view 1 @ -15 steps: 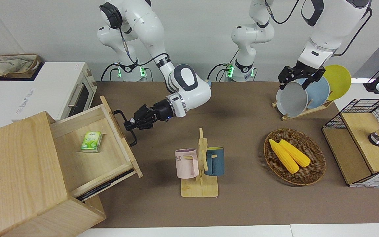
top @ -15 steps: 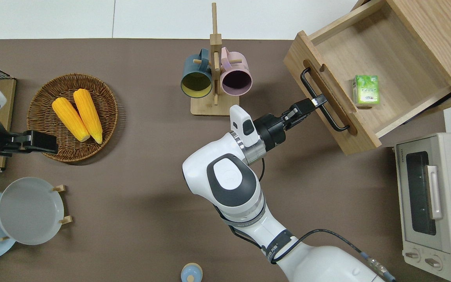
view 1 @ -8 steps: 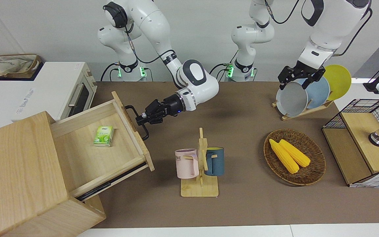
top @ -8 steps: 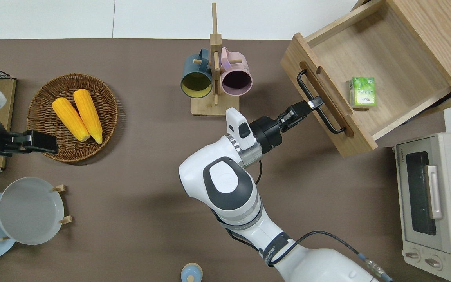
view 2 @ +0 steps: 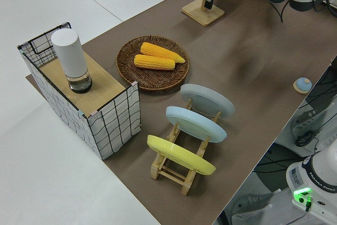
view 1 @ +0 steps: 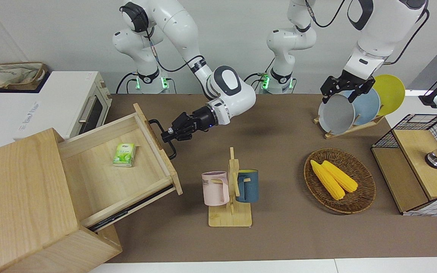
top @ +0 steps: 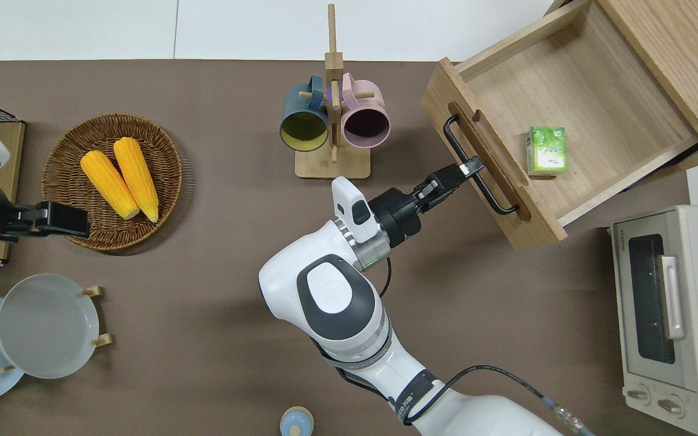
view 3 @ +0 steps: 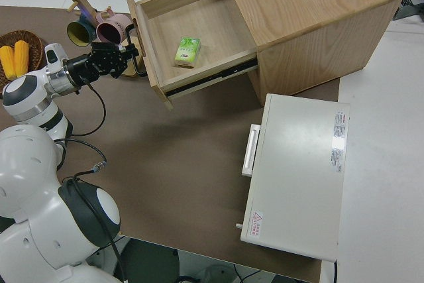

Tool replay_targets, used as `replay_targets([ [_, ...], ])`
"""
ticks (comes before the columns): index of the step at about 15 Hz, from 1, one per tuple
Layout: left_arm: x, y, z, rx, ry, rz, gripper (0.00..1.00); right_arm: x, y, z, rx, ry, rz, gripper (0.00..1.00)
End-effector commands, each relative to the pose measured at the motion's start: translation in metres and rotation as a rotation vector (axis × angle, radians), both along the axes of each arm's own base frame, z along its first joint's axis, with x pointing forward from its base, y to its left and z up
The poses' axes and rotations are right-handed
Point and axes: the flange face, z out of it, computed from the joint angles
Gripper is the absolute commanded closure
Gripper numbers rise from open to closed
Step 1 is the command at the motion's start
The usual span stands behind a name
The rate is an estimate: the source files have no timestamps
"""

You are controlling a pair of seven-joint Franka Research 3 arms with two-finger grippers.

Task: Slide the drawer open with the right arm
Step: 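Pull the drawer slightly farther open with the right gripper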

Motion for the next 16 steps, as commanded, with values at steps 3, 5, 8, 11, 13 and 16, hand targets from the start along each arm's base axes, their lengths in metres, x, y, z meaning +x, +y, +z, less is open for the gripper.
replay_targets([
  [3,-0.0044,0.0006,0.0022,0.012,0.007,-0.01,0.0,-0.0021,0.0069,0.0286,-0.037,0.007,-0.005,0.969],
  [5,-0.0044,-0.0003,0.0022,0.012,0.007,-0.011,0.0,-0.0019,0.0071,0.0276,-0.037,0.009,-0.004,0.915],
  [8,-0.0044,0.0014,0.0022,0.012,0.007,-0.008,0.0,0.0004,0.0046,0.026,-0.034,0.01,-0.005,0.561],
  [11,-0.0044,0.0014,0.0022,0.012,0.007,-0.007,0.0,0.0003,0.0042,0.025,-0.012,0.006,-0.007,0.013],
  [13,-0.0044,0.0006,0.0022,0.012,0.007,-0.01,0.0,0.0001,0.0042,0.0256,-0.005,0.002,-0.007,0.013],
  [16,-0.0044,0.0006,0.0022,0.012,0.007,-0.01,0.0,-0.0026,0.0066,0.0232,0.049,-0.045,-0.015,0.013],
])
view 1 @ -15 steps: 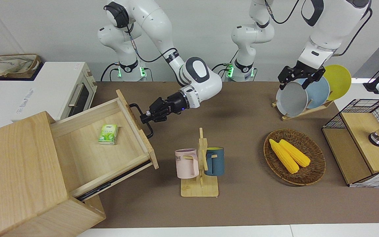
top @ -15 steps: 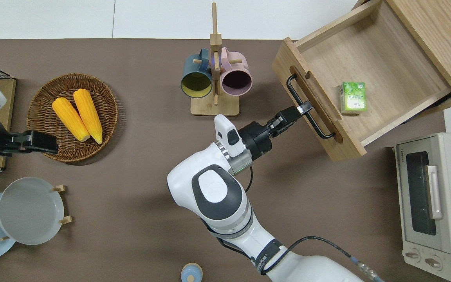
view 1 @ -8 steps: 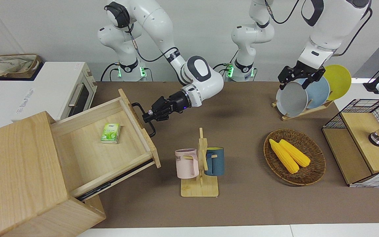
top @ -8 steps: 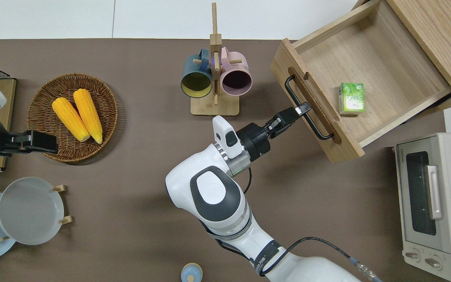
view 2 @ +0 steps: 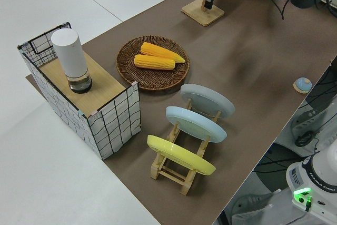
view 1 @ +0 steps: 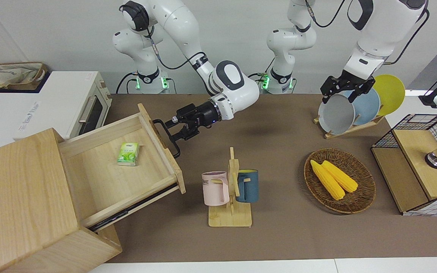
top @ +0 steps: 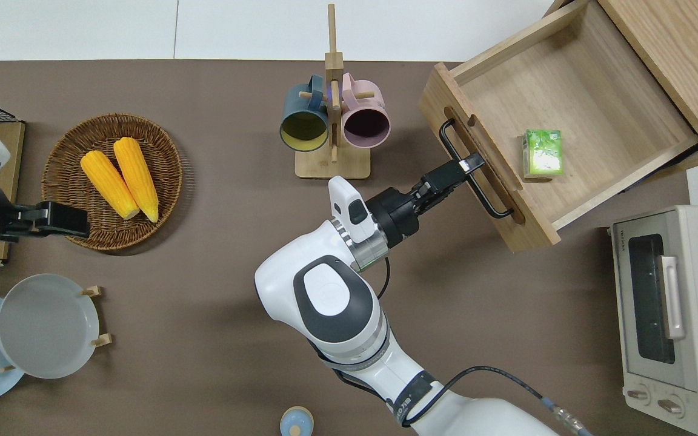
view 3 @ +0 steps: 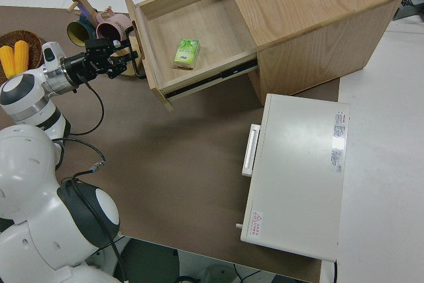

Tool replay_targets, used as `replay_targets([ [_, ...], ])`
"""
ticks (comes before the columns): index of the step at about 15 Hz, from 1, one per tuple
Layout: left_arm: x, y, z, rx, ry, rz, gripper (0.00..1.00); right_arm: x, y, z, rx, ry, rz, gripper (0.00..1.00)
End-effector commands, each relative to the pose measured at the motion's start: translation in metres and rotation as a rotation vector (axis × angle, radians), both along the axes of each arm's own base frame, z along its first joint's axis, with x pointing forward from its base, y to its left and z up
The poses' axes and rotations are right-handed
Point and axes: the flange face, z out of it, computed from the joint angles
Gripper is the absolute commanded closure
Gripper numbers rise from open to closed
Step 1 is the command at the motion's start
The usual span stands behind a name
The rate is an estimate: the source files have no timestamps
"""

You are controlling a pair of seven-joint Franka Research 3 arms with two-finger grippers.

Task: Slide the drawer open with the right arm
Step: 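Pull the drawer slightly farther open with the right gripper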

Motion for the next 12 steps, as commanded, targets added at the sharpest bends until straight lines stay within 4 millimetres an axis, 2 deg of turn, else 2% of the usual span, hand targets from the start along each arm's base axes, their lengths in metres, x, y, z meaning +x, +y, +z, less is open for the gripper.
replay_targets([
  [1,-0.004,0.001,0.002,0.012,0.007,-0.008,0.0,-0.005,0.003,0.002,0.048,-0.048,-0.015,0.013],
  [3,-0.005,0.0,0.003,0.012,0.005,-0.011,0.0,-0.006,0.003,0.002,0.062,-0.057,-0.019,0.013],
  [6,-0.004,0.001,0.002,0.012,0.007,-0.01,0.0,-0.008,0.01,0.012,0.131,-0.077,-0.04,0.013],
  [12,-0.005,0.001,0.002,0.012,0.008,-0.008,0.0,-0.016,0.03,0.051,0.35,-0.049,-0.109,0.013],
])
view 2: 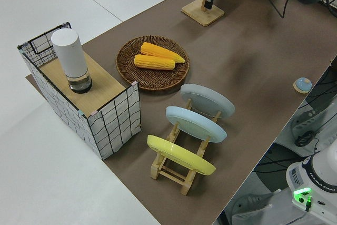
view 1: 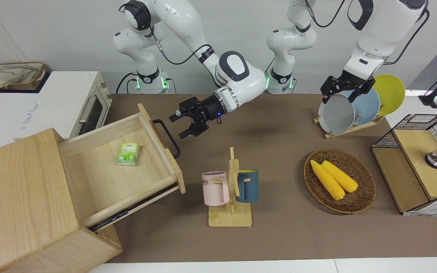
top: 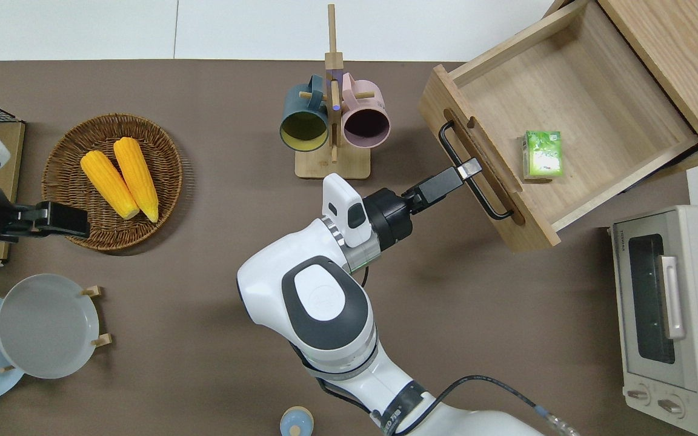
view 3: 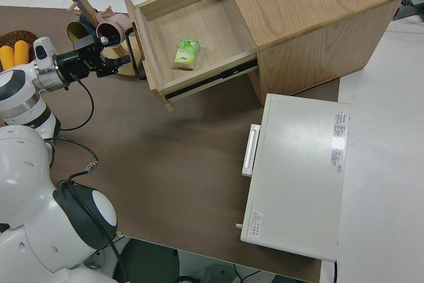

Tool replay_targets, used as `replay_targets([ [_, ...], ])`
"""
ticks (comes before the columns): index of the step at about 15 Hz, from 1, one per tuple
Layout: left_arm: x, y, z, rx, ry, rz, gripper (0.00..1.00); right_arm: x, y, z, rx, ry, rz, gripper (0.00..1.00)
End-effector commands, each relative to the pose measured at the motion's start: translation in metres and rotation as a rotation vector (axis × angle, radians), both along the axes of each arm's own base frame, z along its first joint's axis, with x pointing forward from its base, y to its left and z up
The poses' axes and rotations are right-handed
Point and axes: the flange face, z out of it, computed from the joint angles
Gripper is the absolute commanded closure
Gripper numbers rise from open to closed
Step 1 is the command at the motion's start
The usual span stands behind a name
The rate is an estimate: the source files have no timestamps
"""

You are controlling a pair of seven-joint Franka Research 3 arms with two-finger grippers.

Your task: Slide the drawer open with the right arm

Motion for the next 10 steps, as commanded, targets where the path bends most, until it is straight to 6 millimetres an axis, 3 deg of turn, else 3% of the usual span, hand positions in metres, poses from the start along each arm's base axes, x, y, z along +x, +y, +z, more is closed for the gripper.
replay_targets([
  [1,-0.004,0.001,0.002,0.012,0.007,-0.008,0.0,-0.007,0.012,0.029,0.15,0.01,-0.047,0.013],
  [7,-0.004,0.001,0.002,0.012,0.007,-0.008,0.0,-0.016,0.006,0.085,0.407,0.057,-0.095,0.013],
  [10,-0.005,0.001,0.002,0.012,0.008,-0.01,0.0,-0.013,-0.02,0.112,0.536,0.076,-0.141,0.013],
])
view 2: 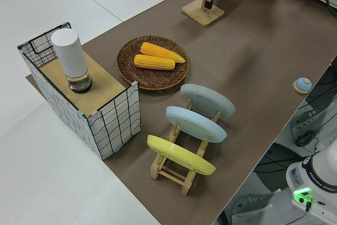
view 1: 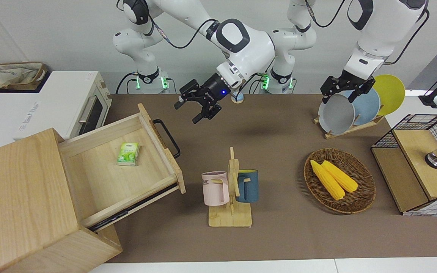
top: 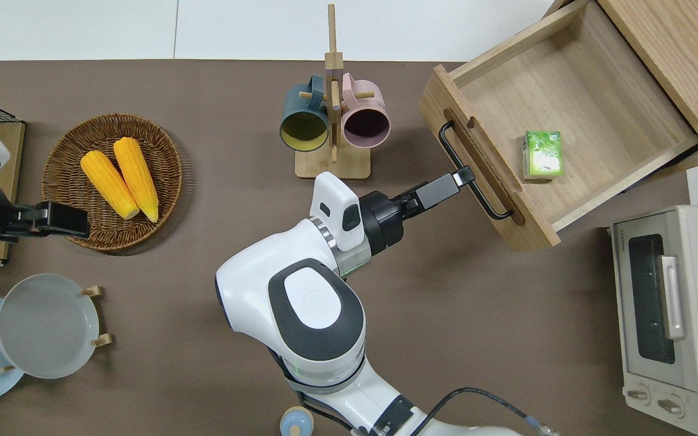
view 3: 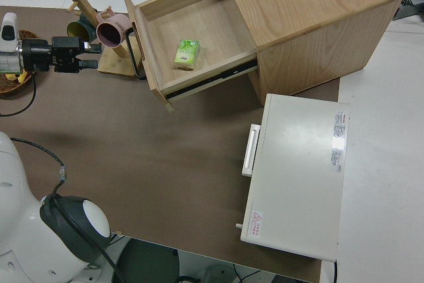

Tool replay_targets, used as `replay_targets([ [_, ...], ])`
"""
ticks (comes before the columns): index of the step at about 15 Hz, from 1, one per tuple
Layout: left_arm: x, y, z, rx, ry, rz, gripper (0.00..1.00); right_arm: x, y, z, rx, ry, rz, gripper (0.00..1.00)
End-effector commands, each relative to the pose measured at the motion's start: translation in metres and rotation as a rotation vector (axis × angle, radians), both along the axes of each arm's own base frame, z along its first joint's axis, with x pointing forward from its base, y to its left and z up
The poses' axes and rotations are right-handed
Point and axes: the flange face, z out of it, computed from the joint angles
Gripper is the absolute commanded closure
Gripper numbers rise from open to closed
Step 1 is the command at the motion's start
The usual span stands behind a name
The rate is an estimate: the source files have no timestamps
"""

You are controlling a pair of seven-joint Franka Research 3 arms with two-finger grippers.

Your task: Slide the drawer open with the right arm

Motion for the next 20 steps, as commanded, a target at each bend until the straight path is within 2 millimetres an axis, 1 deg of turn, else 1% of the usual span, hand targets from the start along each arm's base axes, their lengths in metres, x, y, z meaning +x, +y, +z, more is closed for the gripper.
replay_targets([
  [1,-0.004,0.001,0.002,0.012,0.007,-0.01,0.0,0.005,-0.035,0.037,0.193,0.013,-0.064,0.013],
  [4,-0.004,0.001,0.002,0.012,0.007,-0.01,0.0,0.008,-0.068,0.064,0.316,0.023,-0.124,0.013],
  [7,-0.004,0.001,0.002,0.012,0.007,-0.008,0.0,0.012,-0.109,0.09,0.455,0.041,-0.2,0.013],
  [8,-0.005,0.001,0.002,0.012,0.008,-0.01,0.0,0.013,-0.124,0.098,0.504,0.052,-0.222,0.013],
  [9,-0.004,0.0,0.002,0.012,0.007,-0.011,0.0,0.016,-0.144,0.104,0.554,0.06,-0.261,0.013],
  [11,-0.004,0.001,0.002,0.012,0.007,-0.01,0.0,0.018,-0.173,0.116,0.644,0.074,-0.319,0.013],
  [12,-0.004,0.0,0.002,0.012,0.007,-0.011,0.0,0.02,-0.189,0.12,0.679,0.079,-0.349,0.013],
  [14,-0.004,0.001,0.002,0.012,0.007,-0.008,0.0,0.02,-0.218,0.129,0.743,0.125,-0.34,0.013],
  [16,-0.004,0.001,0.002,0.012,0.007,-0.008,0.0,0.023,-0.256,0.137,0.791,0.165,-0.32,0.013],
  [19,-0.004,0.001,0.002,0.012,0.007,-0.007,0.0,0.029,-0.308,0.139,0.834,0.219,-0.281,0.013],
  [20,-0.005,0.001,0.002,0.012,0.008,-0.008,0.0,0.03,-0.322,0.138,0.838,0.236,-0.265,0.013],
])
